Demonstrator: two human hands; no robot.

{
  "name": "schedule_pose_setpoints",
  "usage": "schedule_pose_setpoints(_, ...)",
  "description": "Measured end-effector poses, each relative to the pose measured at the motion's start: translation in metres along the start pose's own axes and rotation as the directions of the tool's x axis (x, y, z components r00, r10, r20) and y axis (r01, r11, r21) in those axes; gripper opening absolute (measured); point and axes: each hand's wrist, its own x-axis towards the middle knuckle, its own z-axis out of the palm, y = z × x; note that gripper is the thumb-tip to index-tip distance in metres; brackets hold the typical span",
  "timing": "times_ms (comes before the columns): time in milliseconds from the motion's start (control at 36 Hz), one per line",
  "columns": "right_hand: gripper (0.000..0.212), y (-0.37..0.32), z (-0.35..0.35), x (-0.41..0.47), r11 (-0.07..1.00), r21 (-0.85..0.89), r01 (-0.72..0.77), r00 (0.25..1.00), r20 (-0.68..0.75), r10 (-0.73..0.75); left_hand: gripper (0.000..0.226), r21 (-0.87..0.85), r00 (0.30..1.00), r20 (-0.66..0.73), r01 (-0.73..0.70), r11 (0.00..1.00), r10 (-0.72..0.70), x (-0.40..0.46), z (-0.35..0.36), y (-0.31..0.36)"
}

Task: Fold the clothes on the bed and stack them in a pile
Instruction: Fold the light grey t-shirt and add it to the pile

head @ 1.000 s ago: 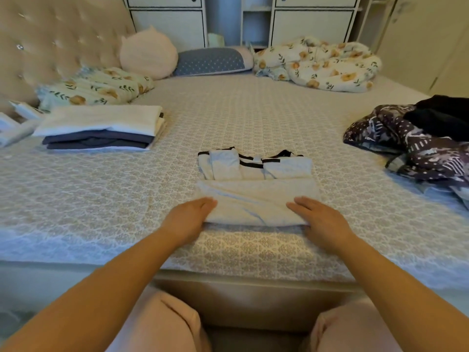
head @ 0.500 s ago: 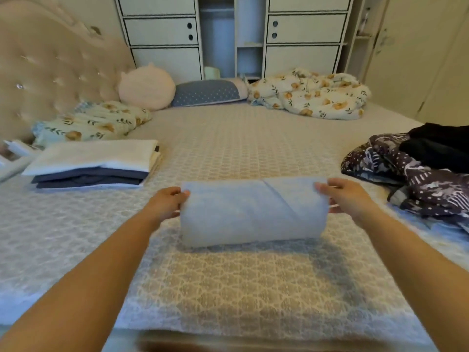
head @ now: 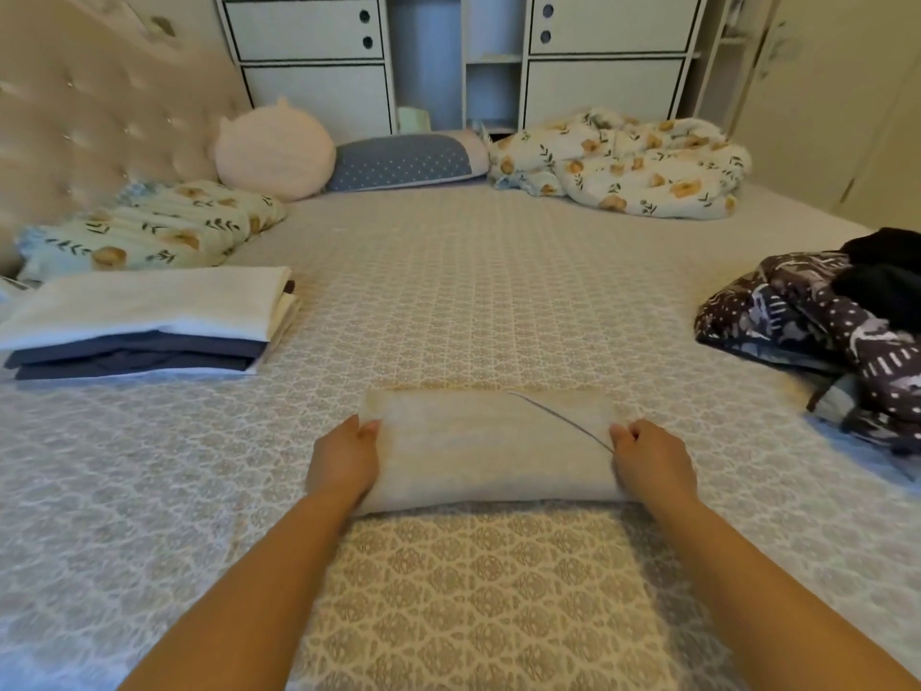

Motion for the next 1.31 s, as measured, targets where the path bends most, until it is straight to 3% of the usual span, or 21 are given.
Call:
schedule_pose_setpoints(111,0.032,0.006,-0.002,-0.001,0.999,0.047,0.020,1.000,-0.004,-0.019,0.043,0.074,1.000,0.009,-0.016,0.997,0.016,0.001,-0.001,-0.002)
schedule_pose_setpoints(194,0.024,0.004,-0.010,-0.003,0.997,0.068,0.042,0.998,-0.038,-0.040,0.036,0.082,0.998,-0.069,-0.002,0.997,0.008,0.000,-0.002,-0.003)
schedule_pose_setpoints(333,0.015,-0.010,-0.016,0.003,0.967,-0.118,0.224,0.969,-0.075,-0.234,0.037,0.254,0.980,-0.159,-0.077,0.964,0.120,-0.011,0.002,0.006)
schedule_pose_setpoints(389,0.030,-0.021,-0.016,0.008,0.959,-0.149,0.240,0.965,-0.074,-0.252,0.029,0.281,0.976,-0.162,-0.096,0.955,0.146,-0.008,-0.001,0.012)
schedule_pose_setpoints(528,0.044,-0.041,-0.013,0.016,0.940,-0.259,0.221,0.975,0.050,-0.215,0.025,0.245,0.976,-0.202,-0.032,0.969,0.083,0.003,-0.005,0.018)
schedule_pose_setpoints(639,0.035,-0.046,-0.013,0.021,0.861,-0.439,0.257,0.961,0.021,-0.276,0.029,0.274,0.979,-0.202,0.057,0.960,0.000,0.006,-0.002,0.015)
schedule_pose_setpoints(750,0.033,-0.045,-0.016,0.027,0.769,-0.569,0.290,0.938,0.011,-0.345,0.025,0.366,0.978,-0.199,0.012,0.931,0.065,0.004,0.005,0.013)
schedule_pose_setpoints(833,0.023,-0.037,-0.019,0.037,0.832,-0.507,0.226,0.943,-0.102,-0.318,0.021,0.400,0.978,-0.188,-0.008,0.916,0.090,0.004,0.008,0.011)
schedule_pose_setpoints(889,0.027,-0.027,-0.018,0.042,0.908,-0.395,0.137,0.972,-0.123,-0.200,0.020,0.407,0.981,-0.175,-0.006,0.914,0.085,0.004,0.009,0.009)
schedule_pose_setpoints(1028,0.040,-0.016,-0.006,0.047,0.996,-0.078,-0.041,0.992,0.115,0.050,0.025,0.373,0.985,-0.167,0.022,0.927,0.044,0.007,0.009,0.008)
schedule_pose_setpoints(1167,0.041,-0.019,-0.023,0.050,0.993,0.109,-0.037,0.984,0.176,0.017,0.025,0.354,0.987,-0.148,-0.004,0.935,0.060,0.008,0.002,0.016)
schedule_pose_setpoints(1222,0.048,-0.017,-0.028,0.047,0.997,0.076,0.020,0.988,0.152,-0.031,0.024,0.393,0.969,-0.195,-0.062,0.917,0.149,0.004,0.005,0.025)
schedule_pose_setpoints(1306,0.052,-0.014,-0.033,0.038,0.992,-0.011,0.123,0.989,0.085,-0.121,0.031,0.387,0.914,-0.185,-0.270,0.882,0.361,-0.008,0.015,0.050)
